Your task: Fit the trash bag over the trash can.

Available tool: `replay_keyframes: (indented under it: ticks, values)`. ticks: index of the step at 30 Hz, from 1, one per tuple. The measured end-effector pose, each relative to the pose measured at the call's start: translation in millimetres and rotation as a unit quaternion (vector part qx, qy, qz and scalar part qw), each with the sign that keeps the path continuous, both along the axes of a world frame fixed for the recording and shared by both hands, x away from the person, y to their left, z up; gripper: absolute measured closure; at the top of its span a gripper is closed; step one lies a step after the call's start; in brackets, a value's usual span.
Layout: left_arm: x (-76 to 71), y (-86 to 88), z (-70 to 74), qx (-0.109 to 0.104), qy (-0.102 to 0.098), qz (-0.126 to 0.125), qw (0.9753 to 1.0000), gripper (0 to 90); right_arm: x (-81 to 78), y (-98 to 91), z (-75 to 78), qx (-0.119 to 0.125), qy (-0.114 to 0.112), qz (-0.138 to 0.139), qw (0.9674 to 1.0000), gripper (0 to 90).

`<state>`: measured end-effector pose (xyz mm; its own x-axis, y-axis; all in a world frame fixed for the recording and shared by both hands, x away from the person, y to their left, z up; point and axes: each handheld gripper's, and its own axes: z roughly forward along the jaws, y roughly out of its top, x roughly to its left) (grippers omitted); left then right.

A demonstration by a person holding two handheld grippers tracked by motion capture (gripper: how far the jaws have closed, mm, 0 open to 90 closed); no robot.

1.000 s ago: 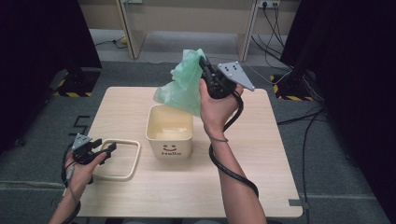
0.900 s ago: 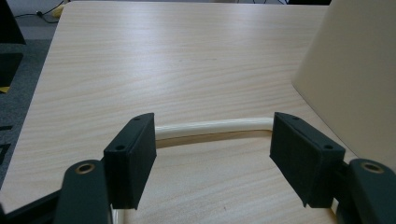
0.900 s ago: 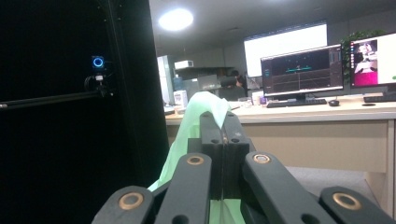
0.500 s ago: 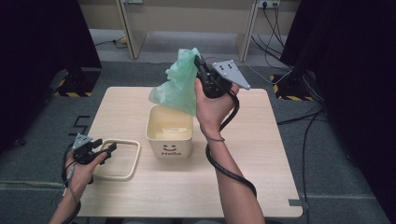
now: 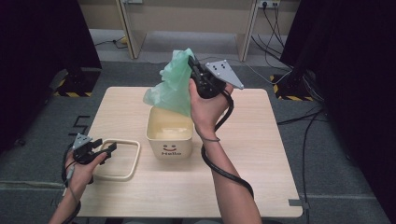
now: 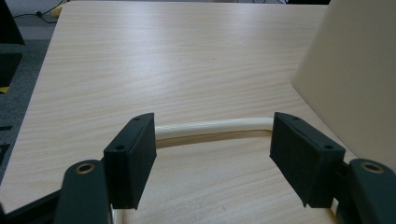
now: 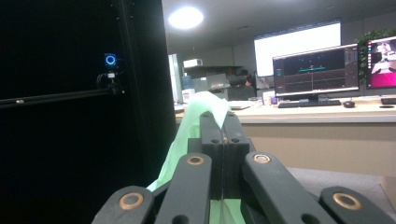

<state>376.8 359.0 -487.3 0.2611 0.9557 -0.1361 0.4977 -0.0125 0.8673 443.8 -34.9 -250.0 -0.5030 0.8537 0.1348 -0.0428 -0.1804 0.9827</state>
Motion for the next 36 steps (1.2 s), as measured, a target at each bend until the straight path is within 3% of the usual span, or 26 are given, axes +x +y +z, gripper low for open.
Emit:
replay_keyframes:
  ticks: [36]
  values:
    - [-0.1, 1.4, 0.2, -0.001, -0.001, 0.000, 1.0000, 30.7, -3.5, 35.9, -0.3, -0.007, 0.000, 0.034, 0.9994, 90.0]
